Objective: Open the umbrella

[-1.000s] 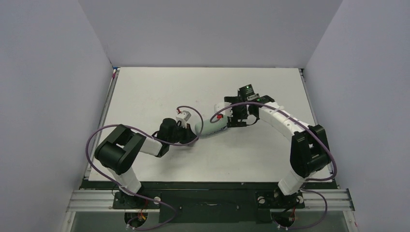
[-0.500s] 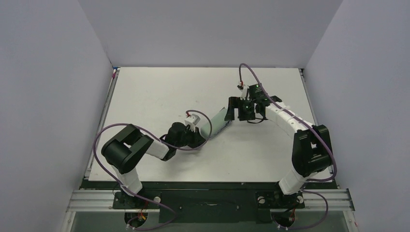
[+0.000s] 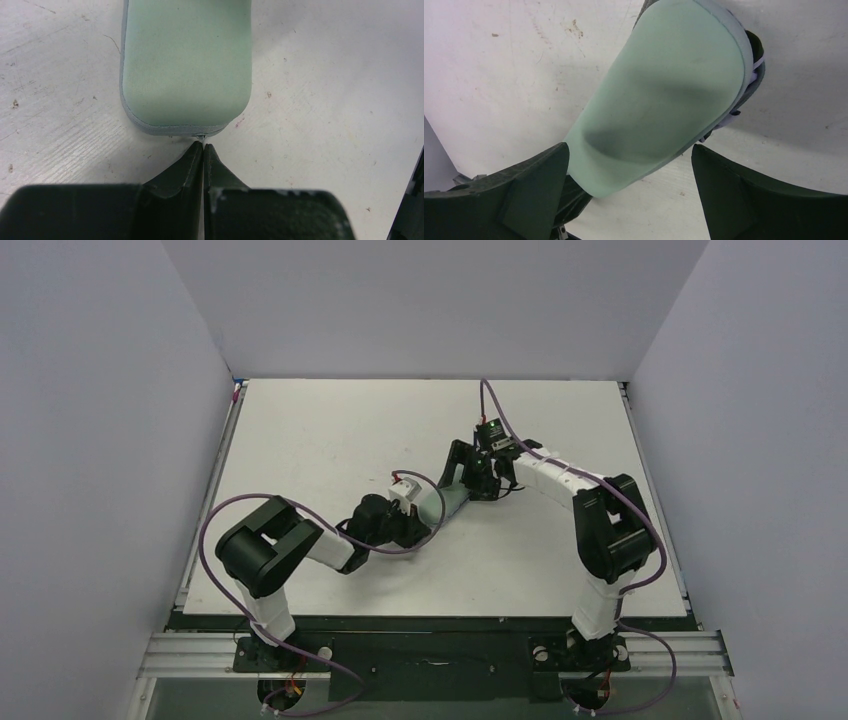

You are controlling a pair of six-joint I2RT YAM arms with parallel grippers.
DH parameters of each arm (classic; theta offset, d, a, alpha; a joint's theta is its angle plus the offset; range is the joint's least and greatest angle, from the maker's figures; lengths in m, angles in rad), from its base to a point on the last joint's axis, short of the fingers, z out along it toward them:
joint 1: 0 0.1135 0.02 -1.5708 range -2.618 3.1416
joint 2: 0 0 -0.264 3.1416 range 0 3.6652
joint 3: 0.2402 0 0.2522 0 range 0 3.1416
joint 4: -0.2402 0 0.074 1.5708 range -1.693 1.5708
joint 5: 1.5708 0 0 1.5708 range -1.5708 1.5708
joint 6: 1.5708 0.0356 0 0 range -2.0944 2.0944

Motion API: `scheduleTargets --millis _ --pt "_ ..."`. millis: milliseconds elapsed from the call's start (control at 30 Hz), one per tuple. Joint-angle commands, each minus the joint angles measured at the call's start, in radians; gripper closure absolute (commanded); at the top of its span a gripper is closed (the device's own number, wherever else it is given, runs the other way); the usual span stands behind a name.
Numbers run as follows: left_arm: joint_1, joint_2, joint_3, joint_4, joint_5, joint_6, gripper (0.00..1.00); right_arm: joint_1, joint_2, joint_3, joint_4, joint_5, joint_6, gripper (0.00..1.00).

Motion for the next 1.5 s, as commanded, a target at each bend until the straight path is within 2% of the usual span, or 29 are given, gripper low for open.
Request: scheduleTargets --millis 0,100,167,200,233,267,400,600,833,1100,1467 --pt "-0.010 0.028 0.021 0.006 -0.014 0.038 1.00 0.015 0.048 0.062 0.039 0.055 0.062 0.12" --pt "-0.011 0.026 0.020 0.005 -0.017 0.039 1.00 0.015 0.068 0.063 0.039 0.060 0.060 0.17" --pt "-0.009 0.017 0.013 0.006 -0.019 0.036 1.00 0.011 0.078 0.056 0.034 0.063 0.043 0.29" --pt "-0.008 0.012 0.011 0.003 -0.021 0.031 1.00 0.010 0.082 0.053 0.032 0.063 0.025 0.39" --pt "-0.007 0.005 0.005 -0.002 -0.023 0.029 1.00 0.004 0.084 0.046 0.029 0.063 0.018 0.44" --pt "-0.006 0.001 0.002 -0.005 -0.024 0.025 1.00 0.000 0.087 0.039 0.025 0.063 0.002 0.54" --pt "0.003 -0.025 -0.027 -0.006 -0.036 0.025 1.00 -0.017 0.091 0.018 0.016 0.055 -0.067 0.79" --pt "0.034 -0.070 -0.045 -0.021 -0.051 0.040 1.00 -0.042 0.090 -0.003 -0.009 0.038 -0.177 1.00" --pt "0.067 -0.094 -0.057 -0.046 -0.032 0.106 1.00 -0.056 0.086 -0.021 -0.012 -0.040 -0.306 1.00" --pt "0.071 -0.079 -0.047 -0.033 0.014 0.173 1.00 -0.043 0.118 0.013 -0.042 -0.286 -0.541 1.00" --pt "0.075 -0.071 -0.042 -0.026 0.030 0.207 1.00 -0.042 0.140 0.035 -0.152 -0.412 -0.763 1.00"
